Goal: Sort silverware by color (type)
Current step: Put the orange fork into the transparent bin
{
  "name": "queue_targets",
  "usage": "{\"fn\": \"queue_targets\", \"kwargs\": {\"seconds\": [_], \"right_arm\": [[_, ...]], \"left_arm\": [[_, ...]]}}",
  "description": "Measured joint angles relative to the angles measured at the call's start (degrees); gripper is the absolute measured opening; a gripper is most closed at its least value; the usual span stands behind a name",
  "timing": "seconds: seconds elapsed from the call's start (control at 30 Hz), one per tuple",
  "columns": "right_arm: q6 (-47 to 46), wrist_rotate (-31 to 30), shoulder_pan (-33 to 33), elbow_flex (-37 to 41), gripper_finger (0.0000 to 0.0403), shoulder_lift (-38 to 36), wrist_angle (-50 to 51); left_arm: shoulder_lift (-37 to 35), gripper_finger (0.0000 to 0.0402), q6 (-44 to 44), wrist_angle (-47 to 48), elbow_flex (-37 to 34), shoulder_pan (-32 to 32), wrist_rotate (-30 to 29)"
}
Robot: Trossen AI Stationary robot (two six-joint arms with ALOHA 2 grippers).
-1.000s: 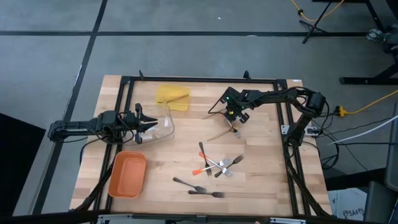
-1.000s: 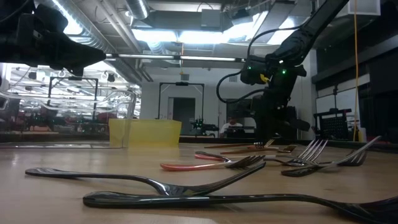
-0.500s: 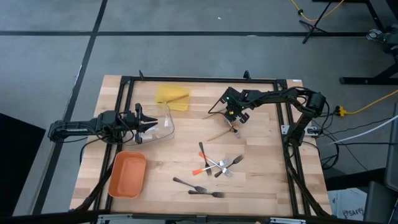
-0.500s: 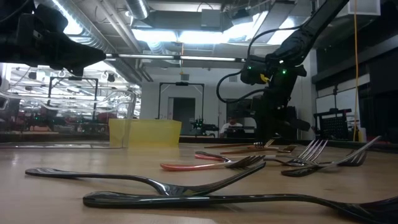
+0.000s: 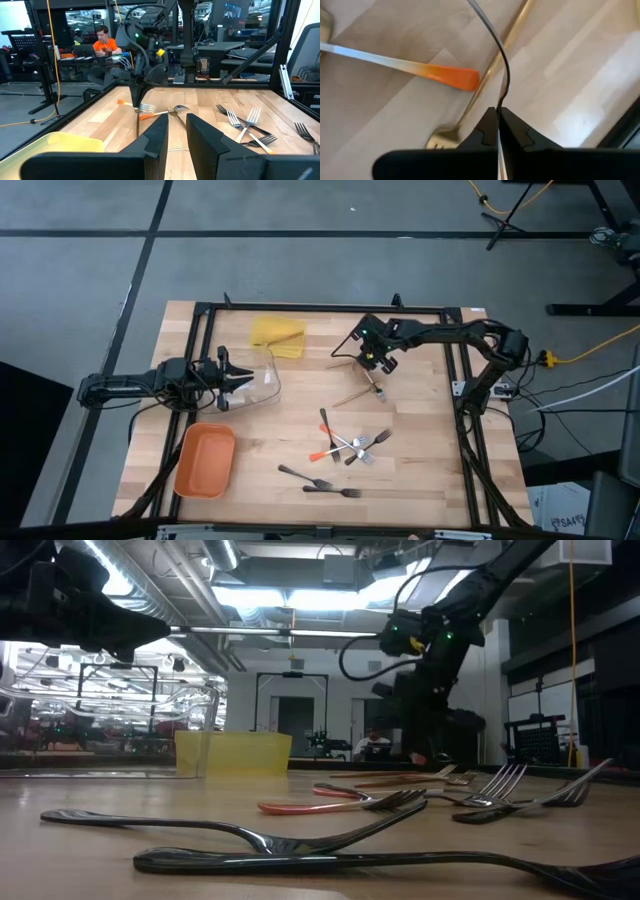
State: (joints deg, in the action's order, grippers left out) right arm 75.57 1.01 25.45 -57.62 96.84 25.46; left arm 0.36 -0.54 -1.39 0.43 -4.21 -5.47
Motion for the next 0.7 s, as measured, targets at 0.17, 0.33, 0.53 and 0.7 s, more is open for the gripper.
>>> {"fn": "queue_targets", "kwargs": {"seconds": [0.17, 0.33, 0.53, 0.7], "right_arm": [[-2.49, 0.12, 0.0, -3.87, 0.0001, -0.18, 2.08], [-5.62, 0.62, 0.02, -7.51, 0.0001, -0.27, 1.7], [-12.59, 8.47, 0.02, -10.96, 0.0001, -0.27, -0.1], [-21.05, 15.41, 0.02, -11.39, 0.0, -0.27, -7.09]], "left_arm": [[0.01, 0.0063, 0.02, 0.0, 0.0, -0.01, -0.05], [0.0, 0.0063, 0.02, -0.33, 0.0, 0.0, -1.37], [0.01, 0.0063, 0.04, -2.66, 0.0, -0.02, -3.51], [0.0, 0.0063, 0.47, -8.11, 0.0, -0.01, -4.92]]}}
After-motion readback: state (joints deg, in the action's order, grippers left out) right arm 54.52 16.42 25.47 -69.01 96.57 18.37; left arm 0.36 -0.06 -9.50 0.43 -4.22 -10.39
